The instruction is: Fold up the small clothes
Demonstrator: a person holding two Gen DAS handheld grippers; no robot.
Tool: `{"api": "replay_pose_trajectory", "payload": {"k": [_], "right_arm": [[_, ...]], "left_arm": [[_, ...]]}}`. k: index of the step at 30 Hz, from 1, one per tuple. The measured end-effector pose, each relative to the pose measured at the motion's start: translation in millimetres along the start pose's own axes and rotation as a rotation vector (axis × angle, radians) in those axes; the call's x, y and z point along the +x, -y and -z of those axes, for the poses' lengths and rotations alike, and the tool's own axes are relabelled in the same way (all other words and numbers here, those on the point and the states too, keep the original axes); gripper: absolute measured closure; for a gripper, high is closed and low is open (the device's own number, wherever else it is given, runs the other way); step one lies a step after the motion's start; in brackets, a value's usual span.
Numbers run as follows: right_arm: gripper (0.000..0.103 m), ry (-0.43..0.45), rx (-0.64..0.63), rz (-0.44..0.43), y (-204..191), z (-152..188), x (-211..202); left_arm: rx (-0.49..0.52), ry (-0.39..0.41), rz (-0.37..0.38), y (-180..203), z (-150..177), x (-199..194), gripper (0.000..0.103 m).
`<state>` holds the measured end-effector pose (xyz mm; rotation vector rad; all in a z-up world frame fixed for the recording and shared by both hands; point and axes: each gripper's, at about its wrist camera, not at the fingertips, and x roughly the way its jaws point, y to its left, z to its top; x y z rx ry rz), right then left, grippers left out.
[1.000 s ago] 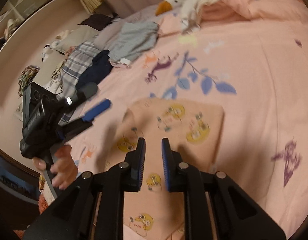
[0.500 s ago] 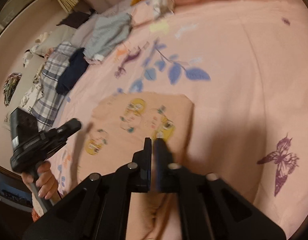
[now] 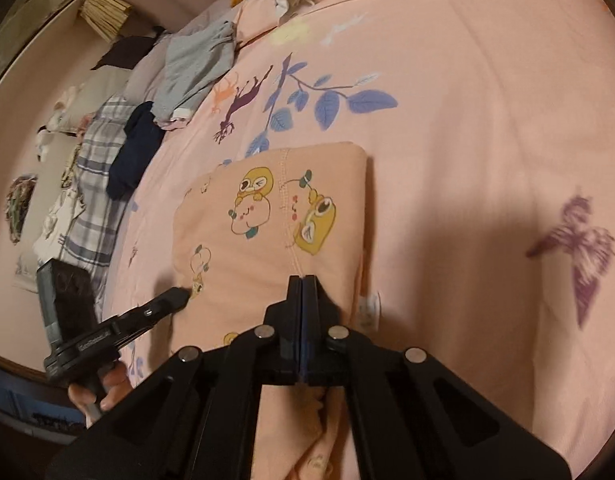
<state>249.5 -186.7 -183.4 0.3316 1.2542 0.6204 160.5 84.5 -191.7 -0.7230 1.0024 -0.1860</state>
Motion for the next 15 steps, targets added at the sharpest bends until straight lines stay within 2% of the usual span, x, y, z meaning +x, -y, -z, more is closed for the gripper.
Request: {"api": "replay_pose_trajectory", "payload": {"k": [1,2,5,6,8,10,11,13,15], "right_arm": [[0.103,0.009,-0.009,0.030,-6.9,3.0,-5.0],[0.093,0.017,-0.030,0.036,-15.6,6.9,-9.9],[0.093,0.009,-0.095,-0.013,-36.6,19.6,-20.7],[0.093,-0.004,-0.122,-0.041,-44.1,26.7,-23.4],[0.094,-0.030,-0.174,-0.011,-49.6,41.1,-21.6],[0.096,-0.071,-0.195,0.086,-43.5,53.0,-8.7],[0.103,-0.086,-0.204,0.115,-34.7,58.9,-2.8],[0.103,-0.062,-0.166,0.067,-12.8,69.2,-7.7],[0.103,-0.049,-0.115,0.065,-0.8,72.8,-21.9]], "left_arm": [[0.013,0.021,0.011,5.2,3.7,-8.0,0.094],[0.040,0.050,0.024,13.1,9.2,-17.0,0.094],[0.106,0.079,0.067,29.9,24.7,-29.6,0.093],[0.111,0.069,0.068,30.4,27.6,-27.1,0.093],[0.121,-0.006,0.037,32.7,42.8,-13.6,0.093],[0.114,-0.069,-0.003,25.1,58.2,-3.2,0.093],[0.116,-0.087,-0.022,23.0,64.2,2.5,0.094],[0.143,-0.069,-0.042,18.6,72.4,-2.4,0.093],[0.138,-0.047,-0.048,13.8,75.2,-15.4,0.093]]}}
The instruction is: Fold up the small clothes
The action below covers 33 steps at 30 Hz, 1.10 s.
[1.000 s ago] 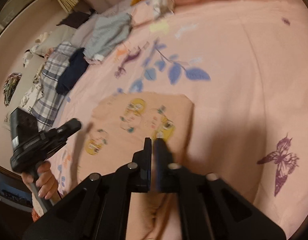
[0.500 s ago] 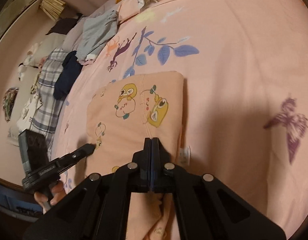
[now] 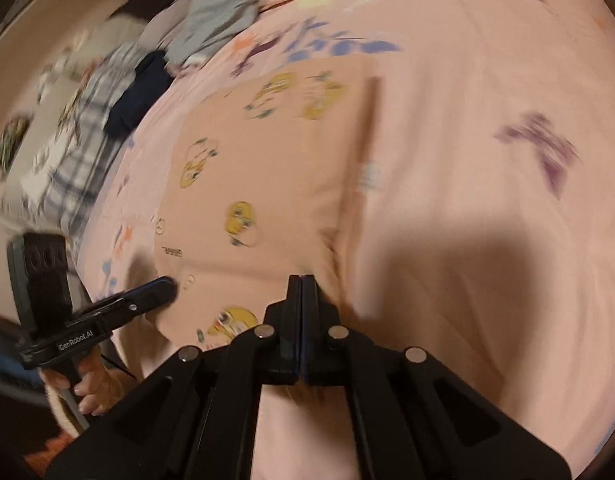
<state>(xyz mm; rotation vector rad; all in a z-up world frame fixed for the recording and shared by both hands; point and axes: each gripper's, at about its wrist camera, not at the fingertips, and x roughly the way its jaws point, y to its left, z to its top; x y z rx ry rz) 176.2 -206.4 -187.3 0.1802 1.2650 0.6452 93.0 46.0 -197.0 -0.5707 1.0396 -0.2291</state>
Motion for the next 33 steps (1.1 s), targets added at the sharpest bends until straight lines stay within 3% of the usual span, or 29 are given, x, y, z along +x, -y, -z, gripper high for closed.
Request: {"api": "replay_pose_trajectory", "payload": {"k": [1,3,5,7,9,11,12,15,17,18,20,23,25,27,30,32,33], "right_arm": [[0.103,0.009,0.001,0.000,0.2,2.7,-7.8],[0.092,0.062,-0.028,0.033,-7.9,11.1,-26.4],[0.092,0.109,-0.078,-0.017,-22.0,22.1,-41.2],[0.092,0.096,-0.087,-0.115,-32.7,27.4,-42.1],[0.094,0.074,-0.137,-0.139,-41.7,31.3,-33.3],[0.093,0.025,-0.143,-0.028,-38.2,34.7,-14.4],[0.103,-0.004,-0.117,0.021,-28.8,36.9,-5.1],[0.103,-0.020,-0.036,-0.031,-6.3,39.0,-4.2],[0.102,0.020,-0.070,0.006,-10.3,41.6,-18.2],[0.090,0.044,-0.093,0.032,-14.3,43.5,-23.7],[0.089,0.069,-0.104,0.067,-18.1,44.5,-29.9],[0.089,0.058,-0.080,-0.055,-19.2,40.7,-31.7],[0.089,0.072,-0.137,-0.069,-33.4,41.3,-31.5],[0.087,0.074,-0.197,-0.053,-44.3,41.9,-27.9],[0.088,0.029,-0.191,0.019,-42.9,42.3,-11.4],[0.096,0.003,-0.171,0.080,-30.8,39.1,-0.4],[0.097,-0.006,-0.155,0.066,-24.9,38.0,1.5]], "left_arm": [[-0.006,0.027,-0.008,-2.3,2.6,-8.2,0.093],[0.002,0.097,-0.055,-3.1,9.5,-23.5,0.093],[0.038,0.156,-0.097,1.9,19.6,-35.0,0.093],[0.035,0.143,-0.074,5.4,23.9,-31.8,0.093],[0.037,0.103,-0.039,12.8,25.0,-19.1,0.093],[0.082,0.064,-0.087,21.5,24.0,-2.8,0.093],[0.086,0.057,-0.109,20.4,24.6,0.0,0.093],[0.060,0.054,-0.102,14.1,25.4,-0.7,0.093],[0.080,0.059,-0.121,14.7,26.3,-3.7,0.093],[0.089,0.066,-0.134,15.4,27.1,-5.4,0.093],[0.100,0.089,-0.162,16.7,29.9,-10.7,0.093],[0.142,0.139,-0.250,27.9,32.5,-18.0,0.093],[0.176,0.179,-0.303,34.2,34.8,-21.5,0.093],[0.194,0.181,-0.297,35.4,34.4,-19.9,0.093],[0.180,0.126,-0.310,28.3,31.8,-8.7,0.093],[0.172,0.104,-0.325,21.1,32.1,-3.4,0.089],[0.164,0.102,-0.320,19.0,32.3,-4.5,0.088]]}}
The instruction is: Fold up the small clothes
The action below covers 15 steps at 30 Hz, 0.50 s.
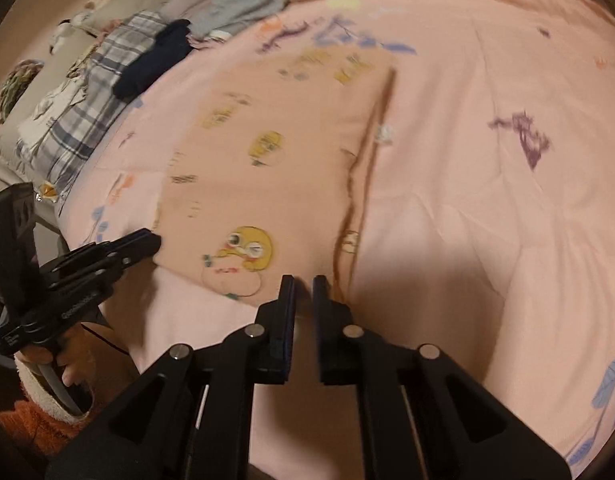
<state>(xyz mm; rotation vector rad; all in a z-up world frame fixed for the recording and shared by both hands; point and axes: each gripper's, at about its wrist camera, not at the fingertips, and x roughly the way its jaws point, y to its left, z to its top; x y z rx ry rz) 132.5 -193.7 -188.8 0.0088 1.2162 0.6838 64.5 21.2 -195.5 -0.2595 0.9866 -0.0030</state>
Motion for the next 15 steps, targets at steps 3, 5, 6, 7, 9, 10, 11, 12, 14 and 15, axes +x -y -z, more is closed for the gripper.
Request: {"api": "replay_pose_trajectory", "payload": {"k": [3,5,6,7,9,10,11,12,14,15], "right_arm": [[0.093,0.006,0.029,-0.029,4.6,-3.0,-3.0],[0.093,0.019,0.015,-0.018,-0.7,-1.2,-7.5],[0.091,0.019,0.016,-0.017,-2.8,-1.3,-9.4],[0.089,0.020,0.018,-0.015,-5.7,0.9,-14.0],[0.089,0.056,0.011,0.026,-14.9,-0.8,-32.1],[0.088,0.082,0.002,0.052,-20.5,-1.9,-41.4],[0.083,0.118,-0.011,0.081,-26.9,-2.9,-56.5],[0.074,0.152,-0.022,0.103,-32.8,-3.9,-70.6],[0.033,0.239,-0.034,0.127,-45.4,-5.4,-107.3],[0.005,0.290,-0.021,0.124,-49.5,-4.6,-126.4]], "left_arm": [[-0.012,0.006,0.020,-4.4,0.9,-4.8,0.088],[-0.011,0.012,0.011,-4.4,1.9,-8.4,0.088],[-0.013,0.016,0.006,-4.1,1.1,-11.0,0.088],[-0.020,0.024,-0.001,-3.9,-0.7,-16.0,0.088],[-0.051,0.053,-0.009,-4.4,-8.4,-32.5,0.088],[-0.070,0.081,0.001,-4.0,-14.9,-48.3,0.088],[-0.079,0.105,0.013,-3.0,-19.5,-60.3,0.085],[-0.084,0.142,0.023,-0.7,-26.5,-80.5,0.079],[-0.098,0.215,0.026,5.0,-35.6,-117.8,0.019],[-0.104,0.239,0.022,7.5,-37.0,-129.8,0.009]]}}
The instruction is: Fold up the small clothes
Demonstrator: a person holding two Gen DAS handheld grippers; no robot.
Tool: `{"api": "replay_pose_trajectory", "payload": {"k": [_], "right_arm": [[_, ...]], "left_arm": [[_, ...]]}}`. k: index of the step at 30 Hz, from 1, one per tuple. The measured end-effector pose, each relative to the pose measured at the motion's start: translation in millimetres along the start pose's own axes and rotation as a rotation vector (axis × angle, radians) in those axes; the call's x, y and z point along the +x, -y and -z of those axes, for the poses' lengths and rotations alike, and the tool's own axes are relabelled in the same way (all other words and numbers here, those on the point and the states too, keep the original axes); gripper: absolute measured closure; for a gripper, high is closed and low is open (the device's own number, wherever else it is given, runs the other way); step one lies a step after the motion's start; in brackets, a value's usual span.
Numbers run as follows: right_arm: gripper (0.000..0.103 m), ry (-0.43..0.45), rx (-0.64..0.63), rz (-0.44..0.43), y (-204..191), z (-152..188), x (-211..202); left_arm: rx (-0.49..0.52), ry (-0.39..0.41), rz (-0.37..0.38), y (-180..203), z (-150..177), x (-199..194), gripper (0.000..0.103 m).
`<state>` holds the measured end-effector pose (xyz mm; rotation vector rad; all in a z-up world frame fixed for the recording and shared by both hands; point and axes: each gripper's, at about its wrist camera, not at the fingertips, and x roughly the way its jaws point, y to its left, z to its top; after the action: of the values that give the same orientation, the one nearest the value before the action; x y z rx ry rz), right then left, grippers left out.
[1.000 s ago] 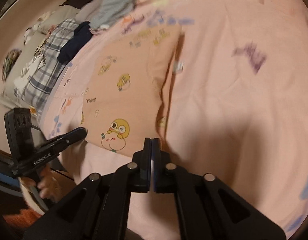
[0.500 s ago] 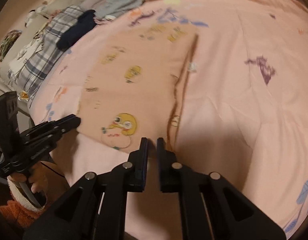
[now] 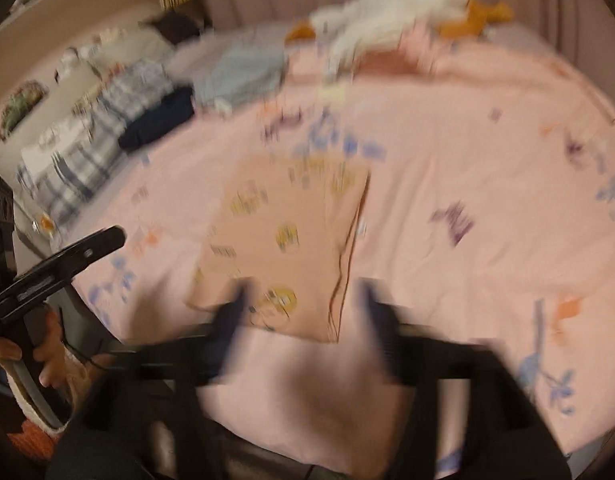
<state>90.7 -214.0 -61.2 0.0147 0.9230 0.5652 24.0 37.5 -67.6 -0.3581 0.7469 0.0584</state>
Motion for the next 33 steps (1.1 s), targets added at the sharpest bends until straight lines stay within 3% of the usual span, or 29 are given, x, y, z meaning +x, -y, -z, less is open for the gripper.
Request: {"api": "replay_pose_trajectory", "payload": {"k": [1,3,6,11,16,22,33], "right_arm": [[0.000,0.042,0.026,-0.003,1.3,-3.7,-13.0],[0.000,0.123,0.095,-0.020,6.2,-10.1,-39.4],[0.000,0.169,0.171,-0.062,10.1,-14.0,-65.6],[0.000,0.194,0.179,-0.062,7.3,-7.9,-77.2],[0.000,0.174,0.143,-0.023,2.0,-2.9,-73.4],[0.000,0.178,0.142,-0.026,2.3,-2.5,-74.6],[0.000,0.178,0.157,0.015,5.2,-3.7,-74.4]], "left_arm": [[0.002,0.035,-0.002,4.2,-4.8,-14.9,0.002],[0.022,0.098,-0.016,12.1,-9.7,-39.7,0.002],[0.039,0.169,-0.014,22.9,-12.9,-66.9,0.002],[0.079,0.179,0.006,36.5,-13.9,-74.6,0.002],[0.068,0.125,0.004,37.2,-12.5,-60.8,0.002],[0.033,0.118,0.031,39.4,-10.9,-58.0,0.002],[0.041,0.145,-0.009,44.3,-8.2,-55.9,0.002]]}}
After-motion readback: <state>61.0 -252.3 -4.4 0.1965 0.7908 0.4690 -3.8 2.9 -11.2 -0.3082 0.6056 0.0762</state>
